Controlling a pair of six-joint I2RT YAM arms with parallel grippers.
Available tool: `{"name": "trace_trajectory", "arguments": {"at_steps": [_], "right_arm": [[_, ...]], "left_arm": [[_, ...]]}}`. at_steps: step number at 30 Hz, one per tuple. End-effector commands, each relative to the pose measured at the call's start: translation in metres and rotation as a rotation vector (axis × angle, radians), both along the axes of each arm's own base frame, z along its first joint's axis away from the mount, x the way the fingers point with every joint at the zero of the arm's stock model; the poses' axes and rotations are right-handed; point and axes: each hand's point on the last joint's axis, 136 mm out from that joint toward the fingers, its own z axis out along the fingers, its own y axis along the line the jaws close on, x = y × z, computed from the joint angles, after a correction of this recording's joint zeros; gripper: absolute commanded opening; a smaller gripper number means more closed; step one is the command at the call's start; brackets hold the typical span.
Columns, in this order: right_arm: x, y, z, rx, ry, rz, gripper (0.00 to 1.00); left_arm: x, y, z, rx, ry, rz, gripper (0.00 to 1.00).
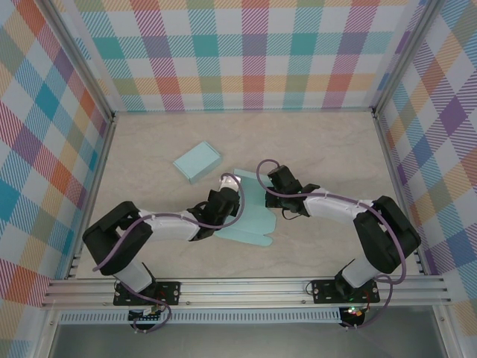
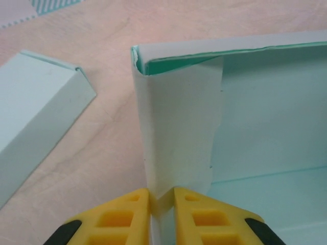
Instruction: Fold the paper box
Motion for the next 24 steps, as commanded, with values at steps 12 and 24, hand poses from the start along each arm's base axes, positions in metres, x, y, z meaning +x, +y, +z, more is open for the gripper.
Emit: {"name": "trace_trajectory", "arguments": {"at_steps": [12,24], "right_arm": [[-0.02,0.016,0.004,0.069,0.04,0.073,0.0],[-0.03,0.027,0.016,0.152,0.06,0.084,0.0]], "left_arm": [[0.017,-0.002,0.033,0.069,-0.148,0.081,0.21],[0.031,0.023,0.044,0.13,-0.208,0.315,0.08]]}}
